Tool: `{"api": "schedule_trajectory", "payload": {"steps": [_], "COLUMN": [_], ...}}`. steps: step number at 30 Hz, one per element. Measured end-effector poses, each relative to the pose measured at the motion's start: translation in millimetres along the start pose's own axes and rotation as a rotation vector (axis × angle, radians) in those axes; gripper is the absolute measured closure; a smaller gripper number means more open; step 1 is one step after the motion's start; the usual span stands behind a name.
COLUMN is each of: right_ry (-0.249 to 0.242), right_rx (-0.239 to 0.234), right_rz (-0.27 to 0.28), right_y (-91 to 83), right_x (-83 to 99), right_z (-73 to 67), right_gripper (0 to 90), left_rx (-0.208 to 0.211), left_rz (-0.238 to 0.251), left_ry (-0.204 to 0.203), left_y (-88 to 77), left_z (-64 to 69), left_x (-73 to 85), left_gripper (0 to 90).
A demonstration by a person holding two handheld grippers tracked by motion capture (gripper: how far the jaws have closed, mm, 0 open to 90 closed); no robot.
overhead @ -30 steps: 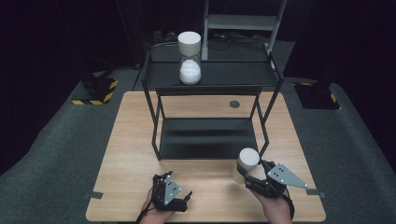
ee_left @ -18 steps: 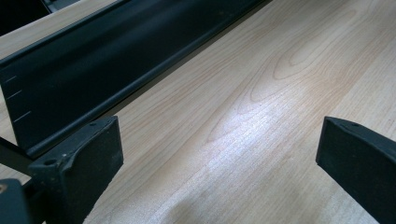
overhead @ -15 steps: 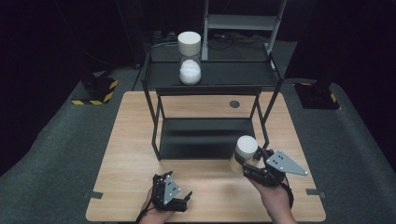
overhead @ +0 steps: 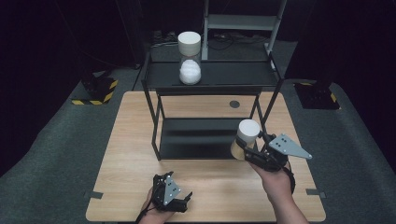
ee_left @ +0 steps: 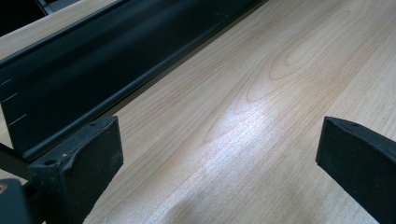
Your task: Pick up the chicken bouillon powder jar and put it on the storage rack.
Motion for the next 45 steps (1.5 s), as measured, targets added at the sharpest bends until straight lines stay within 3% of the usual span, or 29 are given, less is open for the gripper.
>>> {"api": "schedule_trajectory", "payload": {"steps": [26, 45], "right_ry": [-0.019, -0.034], "right_rx": [0.031, 0.050], "right_rz": [0.039, 0.091], "right_y": [20.4, 28.4], "right_x": [-50.0, -96.9], "right_z": [8.1, -3.4], "right_gripper": [34.3, 34.3], "left_rx": [0.005, 0.005], "left_rz": [0.008, 0.015], "left_ry": [-0.004, -0.010], "left_y": [-0.4, -1.0], "left_z": [-0.3, -1.3], "left_x": [0.7, 1.6], "left_gripper": [0.9, 1.0]}}
Point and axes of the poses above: each handheld gripper's, and its own axes: y roughly forward along the jaws, x roughly out of its underside, z roughly to its right, the point moved 9 cm from there along y, roughly forward along the jaws, and after that the axes turned 8 degrees about y, right-handed, at the moved point
